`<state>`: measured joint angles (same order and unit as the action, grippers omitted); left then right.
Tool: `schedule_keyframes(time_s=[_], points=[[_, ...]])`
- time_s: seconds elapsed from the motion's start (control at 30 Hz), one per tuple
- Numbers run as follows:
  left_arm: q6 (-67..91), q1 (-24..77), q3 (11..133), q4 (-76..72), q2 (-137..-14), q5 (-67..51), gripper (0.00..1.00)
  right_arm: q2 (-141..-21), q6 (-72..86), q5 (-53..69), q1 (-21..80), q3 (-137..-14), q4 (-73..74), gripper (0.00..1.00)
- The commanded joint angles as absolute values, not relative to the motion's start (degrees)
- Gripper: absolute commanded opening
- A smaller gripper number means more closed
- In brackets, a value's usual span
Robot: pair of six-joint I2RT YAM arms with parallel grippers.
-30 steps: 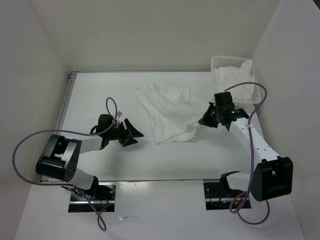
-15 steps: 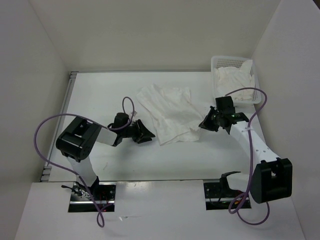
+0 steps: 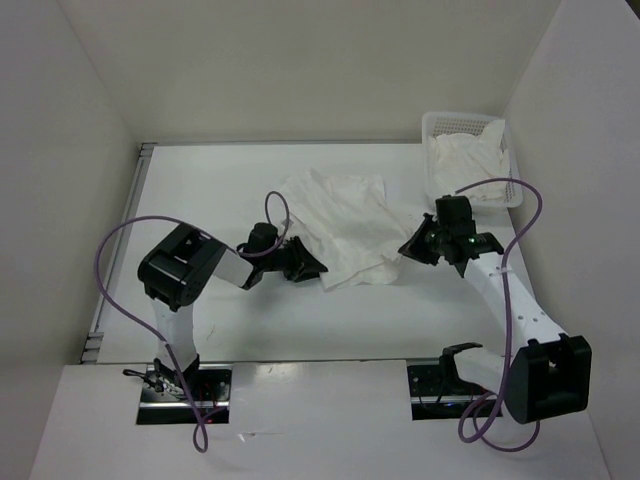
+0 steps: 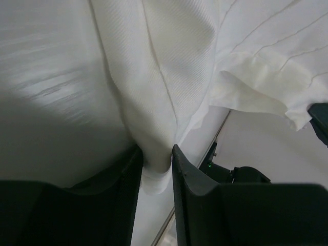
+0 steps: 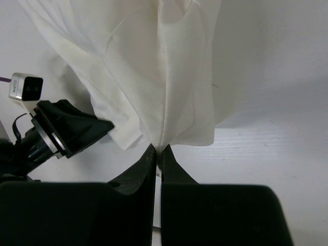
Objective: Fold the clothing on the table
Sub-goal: Flatten the skirt out
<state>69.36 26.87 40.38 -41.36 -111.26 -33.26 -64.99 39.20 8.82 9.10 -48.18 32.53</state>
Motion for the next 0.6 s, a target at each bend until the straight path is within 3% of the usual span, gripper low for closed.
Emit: schedule_keyframes(time_s=[0.0, 0.13, 0.17, 0.37, 0.57], points=[[68.99, 29.26, 42.44, -43.59, -114.95, -30.67, 0.36, -62.32, 40.17, 8.88, 8.79, -47.46, 29.27, 0.02], [69.6, 31.64, 44.47, -44.82, -117.77, -30.67, 0.04, -61.26, 40.69, 9.4, 8.79, -46.93, 29.27, 0.02], [69.61, 31.64, 44.47, -44.82, -117.77, -30.67, 0.0, -60.74, 40.69, 9.4, 8.79, -46.93, 29.27, 0.02], [65.24, 26.3, 40.43, -39.66, -103.77, -31.9, 0.0, -58.89, 40.0, 10.19, 7.21, -47.54, 28.22, 0.0], [50.66, 20.22, 46.22, -12.77, -78.08, -26.56, 0.0, -54.76, 34.03, 18.37, 7.21, -52.02, 25.4, 0.0]])
